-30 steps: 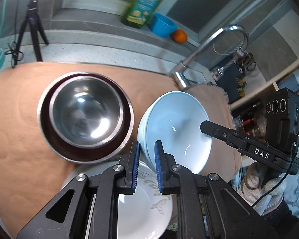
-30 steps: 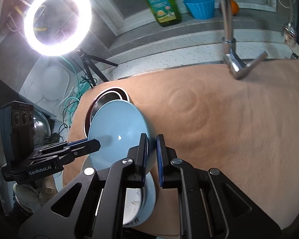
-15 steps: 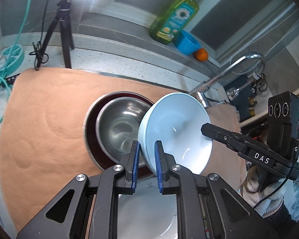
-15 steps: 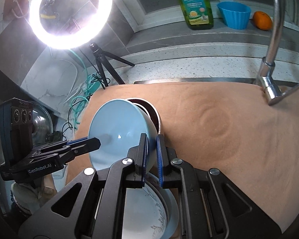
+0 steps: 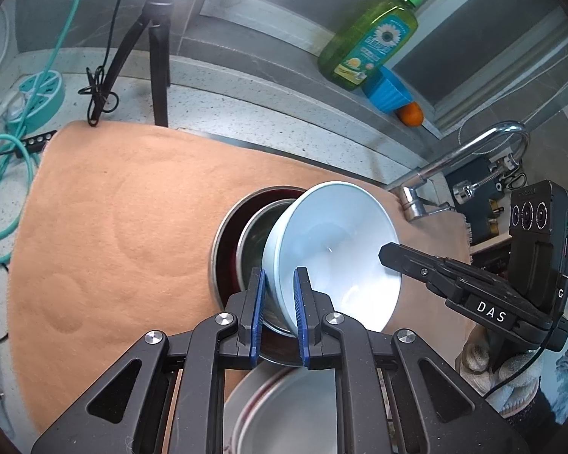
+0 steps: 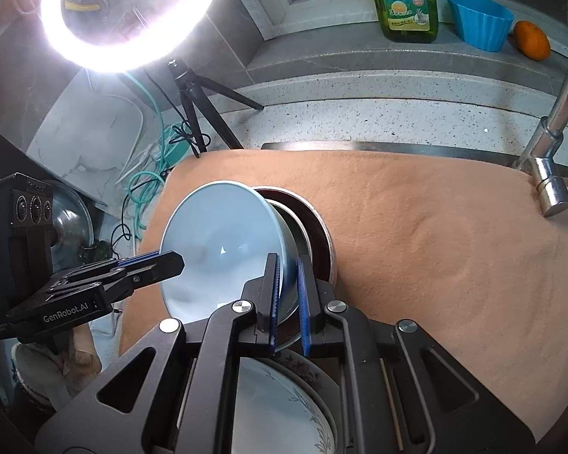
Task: Organize plates and bowls
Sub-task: 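Lower the pale bowl into the nested steel bowls with both tools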
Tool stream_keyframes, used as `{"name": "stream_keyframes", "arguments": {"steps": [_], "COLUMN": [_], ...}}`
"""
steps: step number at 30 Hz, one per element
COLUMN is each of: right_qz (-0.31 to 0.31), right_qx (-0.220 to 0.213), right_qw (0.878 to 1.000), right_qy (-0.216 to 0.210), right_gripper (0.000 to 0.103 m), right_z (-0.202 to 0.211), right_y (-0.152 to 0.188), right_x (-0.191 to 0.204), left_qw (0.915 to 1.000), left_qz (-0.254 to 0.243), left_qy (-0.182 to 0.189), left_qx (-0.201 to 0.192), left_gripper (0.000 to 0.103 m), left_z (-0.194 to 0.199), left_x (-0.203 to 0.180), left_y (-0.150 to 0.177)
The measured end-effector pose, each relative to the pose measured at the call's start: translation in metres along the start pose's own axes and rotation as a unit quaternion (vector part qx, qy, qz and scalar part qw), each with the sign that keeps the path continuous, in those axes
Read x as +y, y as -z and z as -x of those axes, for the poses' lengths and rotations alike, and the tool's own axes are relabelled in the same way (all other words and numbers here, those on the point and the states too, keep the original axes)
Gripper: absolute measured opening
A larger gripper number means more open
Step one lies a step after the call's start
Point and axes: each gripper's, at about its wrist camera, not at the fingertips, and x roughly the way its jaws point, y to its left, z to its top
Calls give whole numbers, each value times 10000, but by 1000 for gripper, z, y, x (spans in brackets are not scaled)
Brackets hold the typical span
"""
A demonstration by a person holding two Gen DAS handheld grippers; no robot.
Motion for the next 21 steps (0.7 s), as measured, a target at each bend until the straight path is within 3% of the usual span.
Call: {"name": "stream_keyframes", "arguments": {"steps": [21], "right_qz": [-83], "right_qx": [276], "right_qw": [9995], "right_qy": [157], "right_gripper": [9], "right_z": [-29], "right_y": [-6], "right_x": [-5], "left_qw": [9997], "left_qz": [-22], "left_qy": [-112], "left_qx": [218], "left_gripper": [13], "left_z": [-18], "left_x": [7], "left_y": [-5]}}
